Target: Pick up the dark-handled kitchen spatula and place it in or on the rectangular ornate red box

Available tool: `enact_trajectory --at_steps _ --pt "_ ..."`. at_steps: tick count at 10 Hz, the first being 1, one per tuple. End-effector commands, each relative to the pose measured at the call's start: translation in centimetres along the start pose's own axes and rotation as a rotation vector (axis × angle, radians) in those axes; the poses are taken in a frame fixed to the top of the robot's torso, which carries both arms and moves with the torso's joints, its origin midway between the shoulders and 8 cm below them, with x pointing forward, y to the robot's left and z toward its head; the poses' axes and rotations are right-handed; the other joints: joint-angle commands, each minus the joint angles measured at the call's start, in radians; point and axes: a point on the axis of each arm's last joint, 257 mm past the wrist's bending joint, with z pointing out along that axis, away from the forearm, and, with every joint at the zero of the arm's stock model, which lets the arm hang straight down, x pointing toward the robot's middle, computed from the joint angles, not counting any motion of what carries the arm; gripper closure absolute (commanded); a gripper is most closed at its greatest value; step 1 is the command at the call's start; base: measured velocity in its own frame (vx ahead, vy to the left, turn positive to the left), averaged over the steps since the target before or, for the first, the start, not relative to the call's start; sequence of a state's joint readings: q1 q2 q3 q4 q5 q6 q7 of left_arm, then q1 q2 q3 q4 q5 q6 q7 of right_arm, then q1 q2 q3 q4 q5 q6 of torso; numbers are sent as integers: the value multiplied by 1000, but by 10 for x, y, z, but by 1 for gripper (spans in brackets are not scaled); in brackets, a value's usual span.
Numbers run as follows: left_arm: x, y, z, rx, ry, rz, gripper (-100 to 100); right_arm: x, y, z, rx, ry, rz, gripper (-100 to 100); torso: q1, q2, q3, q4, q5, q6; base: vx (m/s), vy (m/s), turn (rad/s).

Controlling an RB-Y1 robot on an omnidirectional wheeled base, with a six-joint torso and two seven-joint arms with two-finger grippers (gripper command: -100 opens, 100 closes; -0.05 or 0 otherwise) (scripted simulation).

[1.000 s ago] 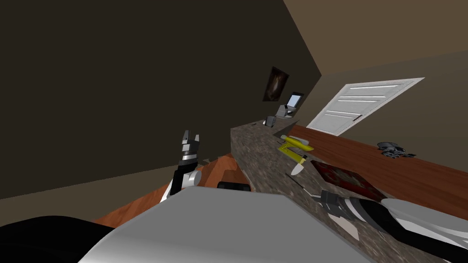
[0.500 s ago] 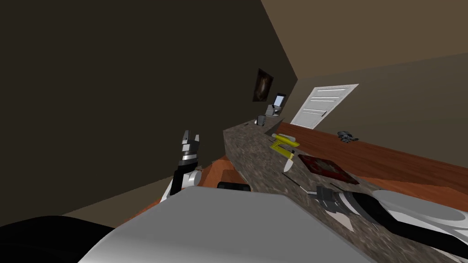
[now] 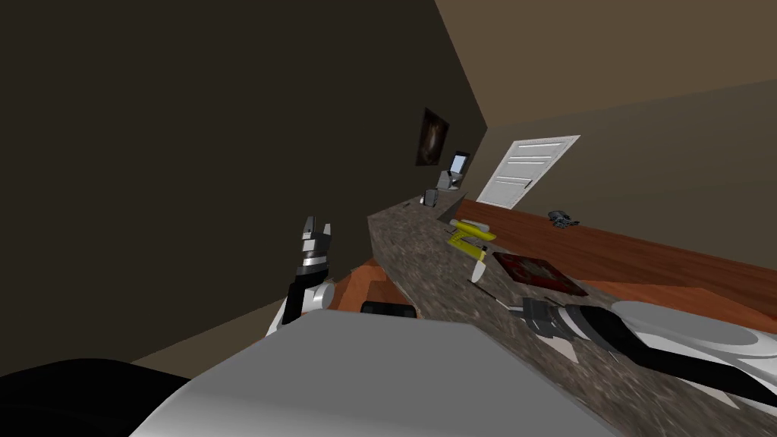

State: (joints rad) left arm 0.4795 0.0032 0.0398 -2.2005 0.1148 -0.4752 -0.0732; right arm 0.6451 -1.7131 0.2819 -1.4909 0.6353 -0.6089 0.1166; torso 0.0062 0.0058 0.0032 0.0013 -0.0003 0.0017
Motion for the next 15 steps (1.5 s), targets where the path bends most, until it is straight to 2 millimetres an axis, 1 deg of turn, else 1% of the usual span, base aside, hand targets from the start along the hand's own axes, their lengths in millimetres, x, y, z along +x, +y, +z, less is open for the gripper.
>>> enact_trajectory --at_steps 1,2,3,4,5,6,7,8,10,12,15 --pt "0 0 0 0 0 0 0 -6 -23 -9 49 3 0 100 0 0 0 0 0 0 -121 121 25" --pt "0 0 0 0 0 0 0 -7 -42 -19 85 14 8 100 1 2 1 0 0 0 -135 82 94" --pt "0 0 0 0 0 0 0 -7 -42 -19 85 14 8 100 -1 3 2 1 1 0 -98 16 48" --pt "0 0 0 0 0 0 0 -7 -63 -32 127 28 18 100 -5 2 1 1 -1 1 -75 -25 146" --pt "0 0 0 0 0 0 0 -7 -63 -32 127 28 18 100 -9 0 0 1 -1 0 -50 -41 88" --pt "0 0 0 0 0 0 0 -6 -85 -48 170 45 36 100 -11 -2 -1 0 -2 1 -61 -60 229" --pt "0 0 0 0 0 0 0 -6 -85 -48 170 45 36 100 -13 -2 -1 0 -2 -1 -58 -64 128" --pt "0 0 0 0 0 0 0 -6 -85 -48 170 45 36 100 -13 -3 -1 0 -2 1 -18 -37 -15" --pt "0 0 0 0 0 0 0 -2 -104 -63 209 62 66 100 -11 -4 -2 -1 -2 0 -36 -42 152" --pt "0 0 0 0 0 0 0 6 -119 -78 243 80 108 100 -14 -3 -2 0 -3 -1 -83 -103 255" --pt "0 0 0 0 0 0 0 26 -134 -98 282 106 194 100 -16 -1 0 0 -3 0 -103 -98 300"
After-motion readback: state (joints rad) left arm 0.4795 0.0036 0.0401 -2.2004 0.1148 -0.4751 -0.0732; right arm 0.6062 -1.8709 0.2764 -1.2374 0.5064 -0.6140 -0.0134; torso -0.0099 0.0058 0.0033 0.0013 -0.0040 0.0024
